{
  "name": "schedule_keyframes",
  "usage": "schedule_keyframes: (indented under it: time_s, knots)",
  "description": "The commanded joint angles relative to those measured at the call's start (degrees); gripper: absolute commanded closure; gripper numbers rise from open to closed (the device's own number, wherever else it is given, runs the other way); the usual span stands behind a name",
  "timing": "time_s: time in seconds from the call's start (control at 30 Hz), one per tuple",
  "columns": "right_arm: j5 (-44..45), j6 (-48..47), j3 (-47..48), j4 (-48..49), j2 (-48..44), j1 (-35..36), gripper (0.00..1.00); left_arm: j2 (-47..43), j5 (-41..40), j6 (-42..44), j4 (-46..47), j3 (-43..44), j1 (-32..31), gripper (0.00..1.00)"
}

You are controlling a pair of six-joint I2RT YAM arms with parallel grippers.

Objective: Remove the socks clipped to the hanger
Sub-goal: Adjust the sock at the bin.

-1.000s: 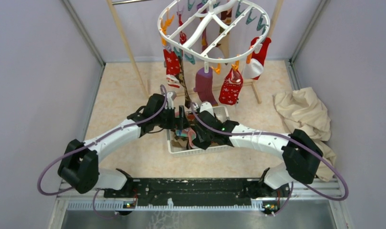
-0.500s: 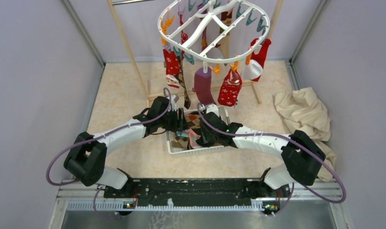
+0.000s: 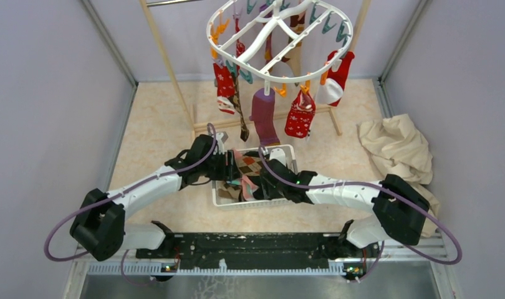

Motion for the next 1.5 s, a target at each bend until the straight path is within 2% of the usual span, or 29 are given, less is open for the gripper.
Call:
schedule_keyframes:
  time_s: [0.0,0.13,0.23,0.3,0.47,0.6,0.63,0.67,0.7,0.73,1.07,1.27,1.47]
  knots:
    - [1.63,6.66,-0.73,-4.48,-2.62,4.84,0.48,-0.98,-1.63,0.22,-6.90,-2.03,-0.12,0.34]
    - [4.81,12.07,0.30,-9.07,-4.06,9.58,0.47,-0.96,-1.45,0.56,-6.62,-2.03,-0.16,0.34]
    - [6.57,14.24,0.10,-11.00,-6.17,10.63,0.45,-0.88,-1.02,0.96,-6.62,-1.26,-0.22,0.33]
    - [8.14,14.20,0.53,-11.96,-7.92,10.64,0.44,-1.63,-0.98,1.31,-7.19,-0.18,-0.20,0.28]
    - [12.14,8.31,5.26,-14.18,-10.55,10.45,0.39,-4.60,-2.14,2.78,-11.35,4.13,-0.39,0.20]
    - [11.56,1.65,9.29,-12.43,-11.36,10.11,0.37,-6.48,-2.42,3.62,-14.83,8.37,-0.39,0.16]
    - [11.33,0.26,10.23,-11.96,-11.70,10.11,0.34,-6.97,-2.39,3.72,-15.98,9.50,-0.43,0.14]
    - [10.96,-1.09,11.19,-11.56,-11.89,10.11,0.14,-7.34,-2.46,3.87,-16.71,10.88,-0.43,0.09]
    - [10.64,-2.21,12.09,-11.30,-12.14,10.11,0.03,-7.84,-2.51,4.07,-17.42,11.89,-0.46,0.03]
    - [10.37,-3.36,12.92,-11.08,-12.54,10.11,0.02,-8.21,-2.61,4.32,-18.10,12.92,-0.41,0.01]
    - [8.05,-9.13,18.17,-11.29,-14.47,10.06,0.01,-11.01,-4.75,6.86,-24.21,22.85,-0.45,0.01]
    - [7.57,-9.28,18.89,-12.98,-14.43,9.76,0.02,-13.31,-5.34,7.00,-25.46,23.55,-0.41,0.01]
    - [9.76,-7.91,17.11,-14.91,-18.00,9.14,0.01,-18.05,-7.42,6.26,-25.39,20.21,-0.29,0.01]
